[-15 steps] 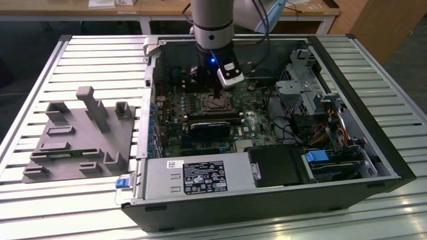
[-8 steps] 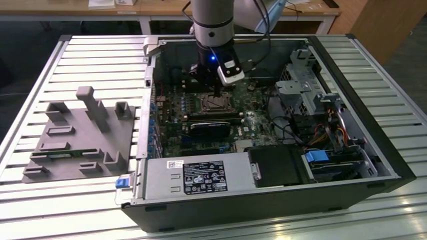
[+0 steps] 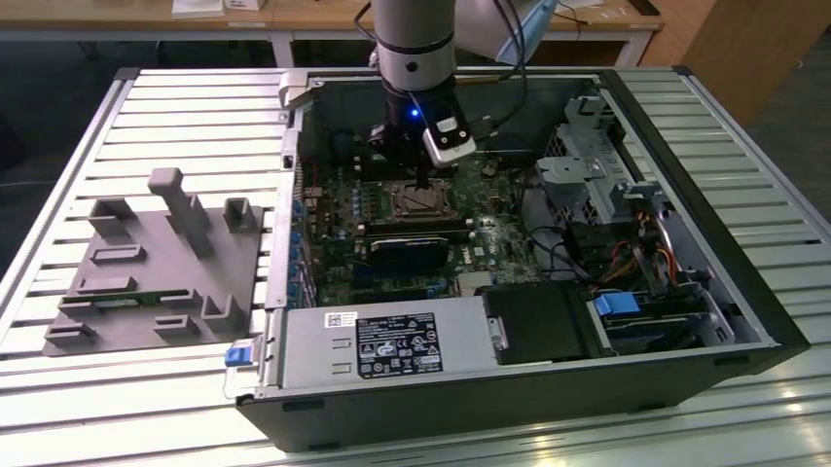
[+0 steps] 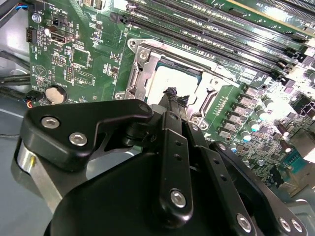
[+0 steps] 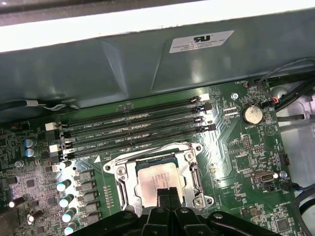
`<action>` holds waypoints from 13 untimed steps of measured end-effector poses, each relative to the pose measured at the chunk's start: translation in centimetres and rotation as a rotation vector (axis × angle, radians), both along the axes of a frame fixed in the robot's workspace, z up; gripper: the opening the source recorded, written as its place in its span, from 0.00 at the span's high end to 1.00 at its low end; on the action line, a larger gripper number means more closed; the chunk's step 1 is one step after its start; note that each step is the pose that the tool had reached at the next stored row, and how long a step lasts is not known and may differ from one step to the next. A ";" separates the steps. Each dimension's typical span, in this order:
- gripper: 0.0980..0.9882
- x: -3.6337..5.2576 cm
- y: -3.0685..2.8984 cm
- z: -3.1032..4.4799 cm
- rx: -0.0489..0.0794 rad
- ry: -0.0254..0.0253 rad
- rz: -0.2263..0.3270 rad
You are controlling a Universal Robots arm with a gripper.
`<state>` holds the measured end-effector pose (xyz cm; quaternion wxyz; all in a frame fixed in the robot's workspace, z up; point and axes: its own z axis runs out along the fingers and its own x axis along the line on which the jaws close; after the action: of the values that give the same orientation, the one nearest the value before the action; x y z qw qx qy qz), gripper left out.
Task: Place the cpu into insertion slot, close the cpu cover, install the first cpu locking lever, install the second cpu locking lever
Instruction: 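Install the second cpu locking lever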
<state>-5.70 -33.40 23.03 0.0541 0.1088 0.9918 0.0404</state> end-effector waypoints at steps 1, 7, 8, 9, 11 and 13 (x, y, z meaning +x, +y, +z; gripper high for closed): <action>0.99 0.00 0.00 0.00 0.000 0.0000 0.000; 0.99 0.00 -0.39 0.01 0.000 0.0000 0.000; 0.99 0.00 -0.52 0.01 0.000 0.0001 0.000; 0.99 0.00 -0.64 0.01 0.000 0.0000 0.000; 0.99 0.00 -0.88 0.01 0.000 0.0000 0.000; 0.99 0.00 -1.18 0.00 0.000 0.0000 0.000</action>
<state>-5.70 -34.58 23.03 0.0541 0.1088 0.9918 0.0404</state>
